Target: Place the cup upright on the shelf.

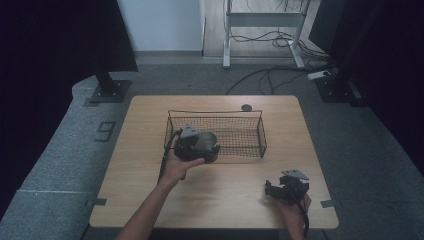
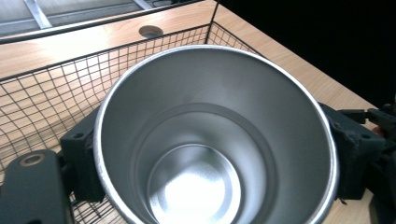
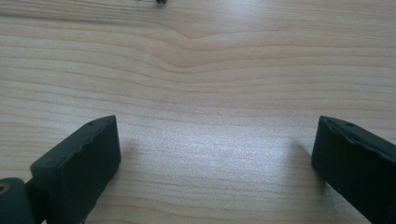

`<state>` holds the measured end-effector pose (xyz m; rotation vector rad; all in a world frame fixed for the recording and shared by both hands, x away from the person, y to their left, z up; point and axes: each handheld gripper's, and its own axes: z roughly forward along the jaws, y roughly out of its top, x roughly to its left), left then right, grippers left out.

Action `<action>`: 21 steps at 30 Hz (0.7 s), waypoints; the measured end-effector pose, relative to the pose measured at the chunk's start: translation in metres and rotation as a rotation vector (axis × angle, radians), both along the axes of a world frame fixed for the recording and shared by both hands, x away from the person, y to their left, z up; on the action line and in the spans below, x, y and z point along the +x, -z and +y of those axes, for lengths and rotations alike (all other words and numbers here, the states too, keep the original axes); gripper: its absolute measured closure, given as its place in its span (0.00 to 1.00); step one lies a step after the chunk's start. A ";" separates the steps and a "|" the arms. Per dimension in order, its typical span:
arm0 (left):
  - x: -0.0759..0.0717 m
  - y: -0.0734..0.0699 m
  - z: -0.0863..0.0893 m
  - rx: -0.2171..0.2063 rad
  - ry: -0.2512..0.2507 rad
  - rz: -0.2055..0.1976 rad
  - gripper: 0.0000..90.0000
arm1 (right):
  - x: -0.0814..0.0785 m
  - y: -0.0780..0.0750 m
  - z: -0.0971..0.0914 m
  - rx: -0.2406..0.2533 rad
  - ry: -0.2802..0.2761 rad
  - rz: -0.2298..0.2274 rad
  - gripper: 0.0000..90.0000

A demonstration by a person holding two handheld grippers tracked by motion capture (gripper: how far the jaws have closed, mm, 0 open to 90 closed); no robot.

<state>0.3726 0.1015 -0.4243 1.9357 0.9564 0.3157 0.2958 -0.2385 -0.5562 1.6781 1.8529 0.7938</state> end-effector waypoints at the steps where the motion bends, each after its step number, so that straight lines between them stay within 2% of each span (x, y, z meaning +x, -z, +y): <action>1: 0.001 0.000 0.000 0.001 -0.003 0.001 0.16 | 0.000 0.000 0.000 0.000 0.000 0.000 0.01; 15: 0.015 -0.005 -0.001 -0.017 -0.007 -0.012 0.16 | 0.001 0.000 0.000 -0.001 0.001 -0.002 0.02; 21: 0.020 -0.008 -0.005 0.003 -0.018 -0.020 0.16 | 0.001 0.000 0.000 -0.001 0.002 -0.003 0.02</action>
